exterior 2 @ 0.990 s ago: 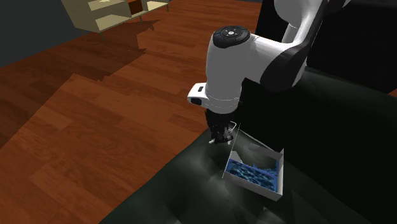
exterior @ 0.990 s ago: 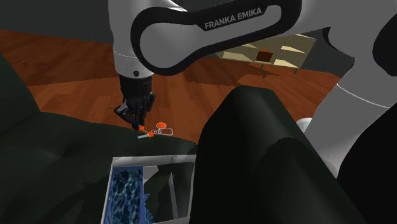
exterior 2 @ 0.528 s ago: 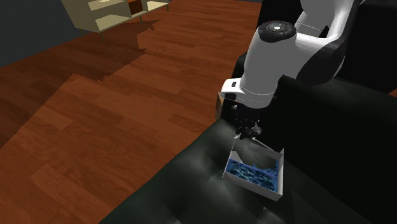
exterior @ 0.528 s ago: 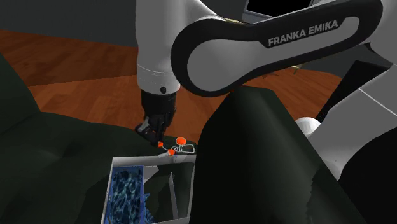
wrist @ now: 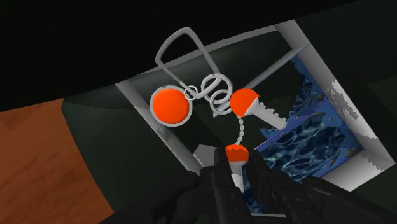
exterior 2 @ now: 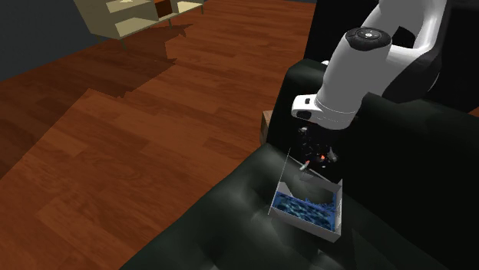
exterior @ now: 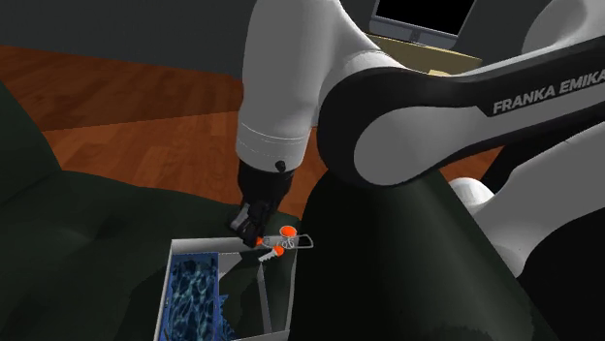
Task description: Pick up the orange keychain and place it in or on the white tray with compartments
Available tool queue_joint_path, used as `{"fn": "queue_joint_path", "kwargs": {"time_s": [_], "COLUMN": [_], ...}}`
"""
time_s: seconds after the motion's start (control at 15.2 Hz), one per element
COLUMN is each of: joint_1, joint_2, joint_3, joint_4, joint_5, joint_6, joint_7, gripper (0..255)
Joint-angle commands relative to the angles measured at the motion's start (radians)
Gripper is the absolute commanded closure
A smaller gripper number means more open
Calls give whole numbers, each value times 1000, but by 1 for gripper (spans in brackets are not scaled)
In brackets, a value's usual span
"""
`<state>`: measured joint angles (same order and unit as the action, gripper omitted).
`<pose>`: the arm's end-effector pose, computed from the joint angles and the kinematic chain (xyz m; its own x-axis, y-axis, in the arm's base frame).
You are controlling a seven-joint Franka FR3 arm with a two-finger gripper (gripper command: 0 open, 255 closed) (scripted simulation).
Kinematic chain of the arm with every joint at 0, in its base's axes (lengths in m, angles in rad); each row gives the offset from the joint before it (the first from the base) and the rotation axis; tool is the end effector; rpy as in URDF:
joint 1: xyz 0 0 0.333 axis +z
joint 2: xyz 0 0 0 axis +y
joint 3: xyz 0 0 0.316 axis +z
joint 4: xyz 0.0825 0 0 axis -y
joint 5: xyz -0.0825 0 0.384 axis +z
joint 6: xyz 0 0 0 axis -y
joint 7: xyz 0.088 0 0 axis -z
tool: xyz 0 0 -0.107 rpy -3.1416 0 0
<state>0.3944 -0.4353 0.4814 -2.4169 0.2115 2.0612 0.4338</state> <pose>0.2612 0.3425 0.4545 0.9513 0.3052 0.0430 0.3060 -0.9520 -0.0133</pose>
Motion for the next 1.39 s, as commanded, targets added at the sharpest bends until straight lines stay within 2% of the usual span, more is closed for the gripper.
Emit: {"fn": "queue_joint_path", "kwargs": {"time_s": [0.0, 0.59, 1.12, 1.19, 1.32], "joint_1": [4, 3, 3, 2, 2], "joint_2": [9, 76, 76, 79, 79], "joint_3": [6, 33, 33, 35, 34], "joint_4": [-26, -109, -109, -106, -108], "joint_5": [2, -3, -3, -4, -4], "joint_6": [-17, 130, 130, 130, 132], "joint_7": [2, 15, 15, 17, 16], "gripper": [255, 255, 255, 0, 0]}}
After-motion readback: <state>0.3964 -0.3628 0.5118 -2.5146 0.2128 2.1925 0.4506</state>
